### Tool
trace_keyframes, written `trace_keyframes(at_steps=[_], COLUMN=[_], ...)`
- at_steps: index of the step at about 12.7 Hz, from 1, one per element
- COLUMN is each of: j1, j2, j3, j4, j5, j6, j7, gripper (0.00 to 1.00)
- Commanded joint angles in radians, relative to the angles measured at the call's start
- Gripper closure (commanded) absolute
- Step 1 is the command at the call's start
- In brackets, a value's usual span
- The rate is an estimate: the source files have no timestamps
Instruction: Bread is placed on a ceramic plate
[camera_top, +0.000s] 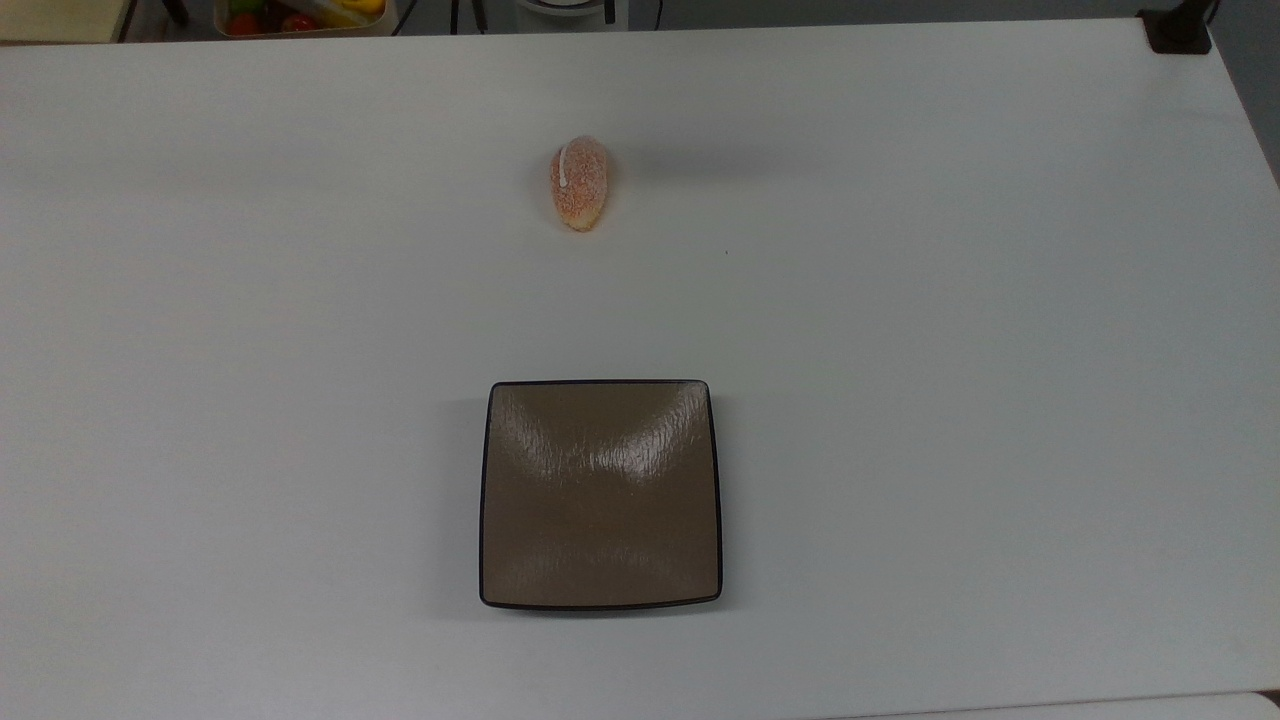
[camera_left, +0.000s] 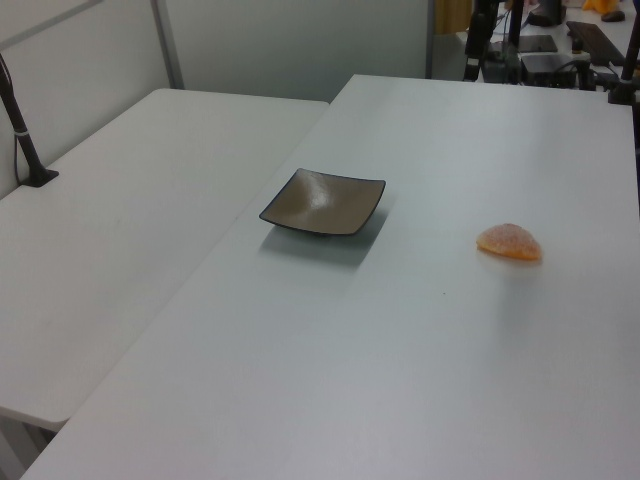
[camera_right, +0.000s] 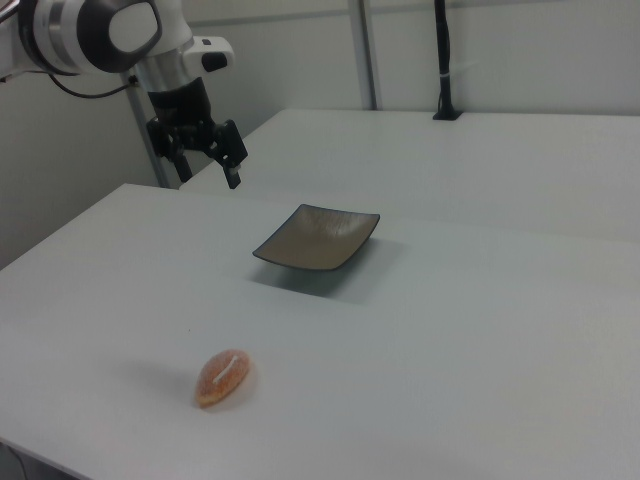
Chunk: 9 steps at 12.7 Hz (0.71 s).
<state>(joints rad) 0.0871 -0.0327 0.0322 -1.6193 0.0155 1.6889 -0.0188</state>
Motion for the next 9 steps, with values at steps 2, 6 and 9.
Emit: trace_keyframes(at_steps=[2, 6, 9], j1=[0.011, 0.011, 0.017], j2=[-0.012, -0.018, -0.023], j3=[-0.003, -0.006, -0.008], j4=[-0.013, -0.014, -0.031], j5=[0.011, 0.011, 0.011], j6=[0.009, 0.006, -0.009], j7=[0.01, 0.01, -0.003], gripper=[0.0, 0.0, 0.0])
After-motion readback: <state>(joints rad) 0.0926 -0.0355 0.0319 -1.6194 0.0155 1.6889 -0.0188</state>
